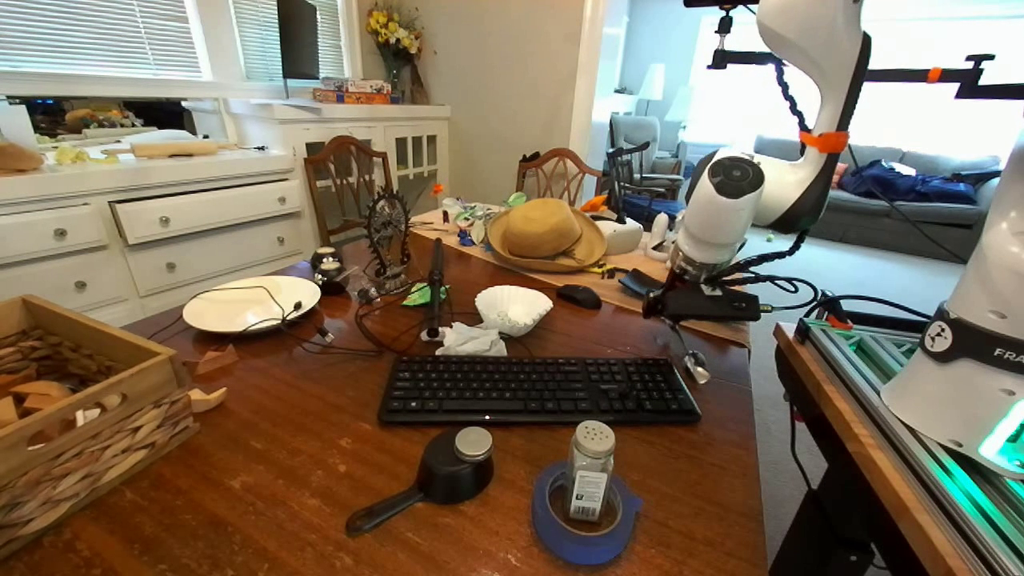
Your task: Move the spoon to the plate
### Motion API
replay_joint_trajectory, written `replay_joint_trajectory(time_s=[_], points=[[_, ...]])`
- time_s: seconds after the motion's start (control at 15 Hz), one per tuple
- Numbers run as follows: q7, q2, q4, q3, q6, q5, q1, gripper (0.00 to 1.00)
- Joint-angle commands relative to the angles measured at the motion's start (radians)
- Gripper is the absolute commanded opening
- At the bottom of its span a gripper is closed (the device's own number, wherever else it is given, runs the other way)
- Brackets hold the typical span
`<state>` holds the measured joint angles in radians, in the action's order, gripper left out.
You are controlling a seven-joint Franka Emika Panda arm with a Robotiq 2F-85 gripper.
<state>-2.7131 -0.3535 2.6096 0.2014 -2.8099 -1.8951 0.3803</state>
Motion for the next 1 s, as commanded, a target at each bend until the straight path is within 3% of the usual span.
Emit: replay_joint_trajectory(time_s=[0.0,0.53,0.73,0.8,0.87,0.93], points=[[-0.030,0.053,0.007,-0.006,-0.099,0.033,0.044,0.00],[-0.015,0.078,-0.014,0.031,-0.235,0.091,0.114,0.00],[0.015,0.086,-0.012,0.010,-0.205,0.012,0.094,0.00],[0.026,0.091,-0.007,0.003,-0.190,-0.022,0.086,0.10],[0.047,0.089,-0.006,-0.004,-0.189,-0.055,0.081,0.27],[0.067,0.084,-0.007,-0.012,-0.186,-0.084,0.075,0.33]])
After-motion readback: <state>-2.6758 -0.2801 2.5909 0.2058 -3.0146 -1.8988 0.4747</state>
